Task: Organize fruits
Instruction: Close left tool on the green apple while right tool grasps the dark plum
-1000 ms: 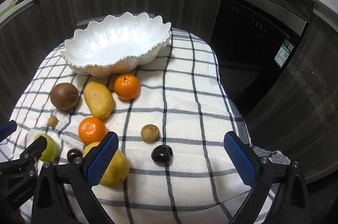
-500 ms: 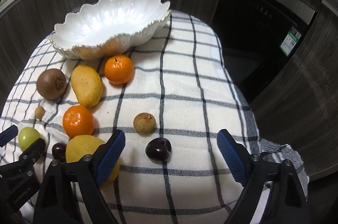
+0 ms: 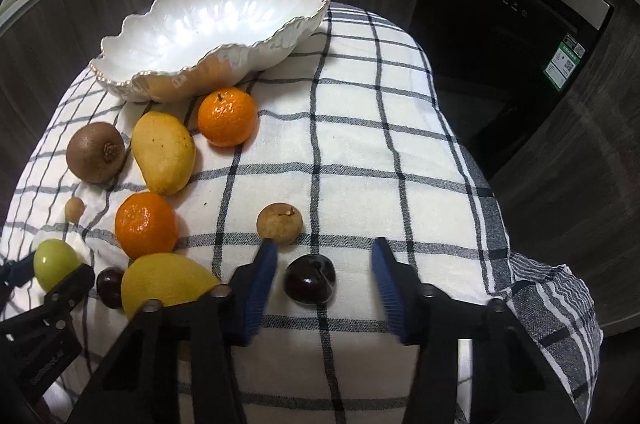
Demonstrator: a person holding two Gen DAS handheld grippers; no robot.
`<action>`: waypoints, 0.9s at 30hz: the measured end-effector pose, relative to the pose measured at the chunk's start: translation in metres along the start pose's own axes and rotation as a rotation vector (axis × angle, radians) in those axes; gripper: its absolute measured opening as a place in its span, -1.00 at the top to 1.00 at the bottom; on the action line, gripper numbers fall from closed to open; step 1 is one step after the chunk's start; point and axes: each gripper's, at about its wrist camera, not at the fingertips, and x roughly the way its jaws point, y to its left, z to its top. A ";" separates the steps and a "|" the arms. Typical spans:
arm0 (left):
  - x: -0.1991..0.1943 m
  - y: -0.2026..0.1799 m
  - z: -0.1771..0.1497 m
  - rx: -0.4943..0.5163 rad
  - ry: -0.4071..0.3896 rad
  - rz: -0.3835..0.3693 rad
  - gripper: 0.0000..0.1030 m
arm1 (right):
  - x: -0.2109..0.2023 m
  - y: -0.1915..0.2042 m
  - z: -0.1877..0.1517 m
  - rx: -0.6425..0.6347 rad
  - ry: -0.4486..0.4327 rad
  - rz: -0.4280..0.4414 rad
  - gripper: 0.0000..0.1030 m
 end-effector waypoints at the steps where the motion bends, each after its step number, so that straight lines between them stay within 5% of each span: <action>1: 0.000 0.000 0.000 0.001 0.000 0.000 -0.18 | 0.000 -0.001 0.000 0.003 0.002 0.004 0.08; 17: -0.004 -0.001 -0.001 0.005 -0.006 -0.004 0.06 | 0.013 -0.001 -0.006 0.011 0.067 0.076 0.40; 27: -0.004 0.001 -0.001 -0.001 -0.006 -0.020 0.06 | 0.012 0.000 -0.008 0.005 0.064 0.092 0.41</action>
